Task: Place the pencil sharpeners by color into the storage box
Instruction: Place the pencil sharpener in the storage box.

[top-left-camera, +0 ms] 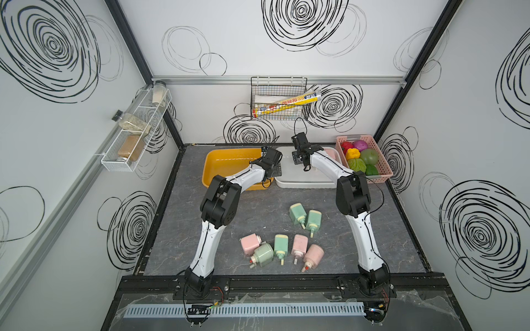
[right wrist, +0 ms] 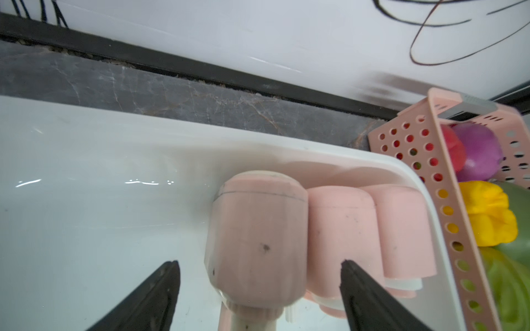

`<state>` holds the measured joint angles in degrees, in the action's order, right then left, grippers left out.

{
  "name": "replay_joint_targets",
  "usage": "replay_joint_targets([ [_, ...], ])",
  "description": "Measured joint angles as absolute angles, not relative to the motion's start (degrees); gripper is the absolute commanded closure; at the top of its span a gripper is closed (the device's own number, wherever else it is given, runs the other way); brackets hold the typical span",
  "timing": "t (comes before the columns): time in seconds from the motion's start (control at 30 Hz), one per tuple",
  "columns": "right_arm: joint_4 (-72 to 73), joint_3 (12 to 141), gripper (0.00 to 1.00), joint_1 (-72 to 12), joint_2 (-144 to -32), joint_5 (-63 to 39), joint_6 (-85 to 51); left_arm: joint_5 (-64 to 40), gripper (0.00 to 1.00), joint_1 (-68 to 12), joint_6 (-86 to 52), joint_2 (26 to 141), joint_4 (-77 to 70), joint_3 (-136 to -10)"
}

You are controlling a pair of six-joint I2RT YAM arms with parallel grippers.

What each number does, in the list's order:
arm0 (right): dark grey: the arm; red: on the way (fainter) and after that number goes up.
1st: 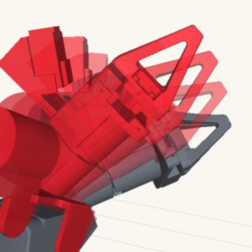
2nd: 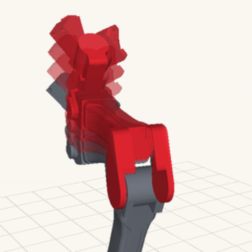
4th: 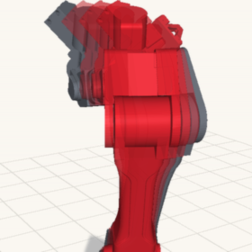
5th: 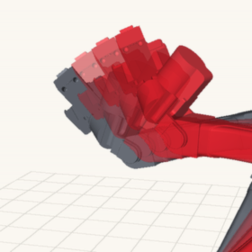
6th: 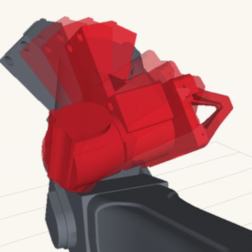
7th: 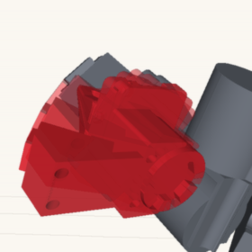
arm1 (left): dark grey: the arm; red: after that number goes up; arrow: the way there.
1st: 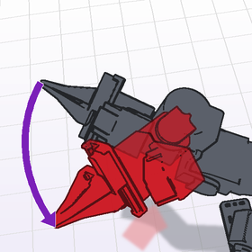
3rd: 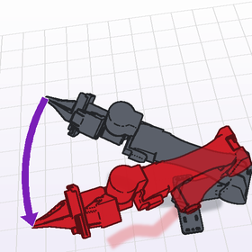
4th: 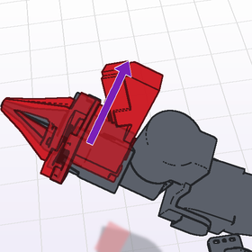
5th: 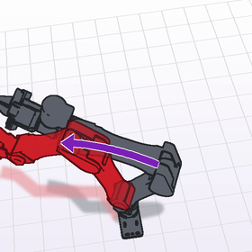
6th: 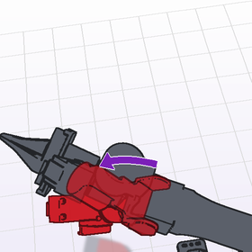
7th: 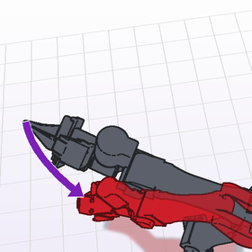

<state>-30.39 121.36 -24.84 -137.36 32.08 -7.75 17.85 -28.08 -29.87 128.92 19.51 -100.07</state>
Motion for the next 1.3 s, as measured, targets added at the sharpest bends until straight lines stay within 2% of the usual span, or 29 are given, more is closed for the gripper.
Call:
replay_joint_targets([
  [0.1,-29.1,121.4,0.0,-24.8,-137.3,33.4,-6.0,17.8,0.01,-28.1,-29.9,129.0,19.6,-100.1],
  [0.67,-27.0,121.4,0.0,-24.6,-138.8,37.3,6.8,17.6,0.01,-27.9,-30.0,129.0,19.6,-100.1],
  [1.3,-27.1,121.5,0.0,-24.7,-138.9,39.2,8.6,16.5,0.01,-27.6,-30.2,129.0,19.6,-100.1],
])
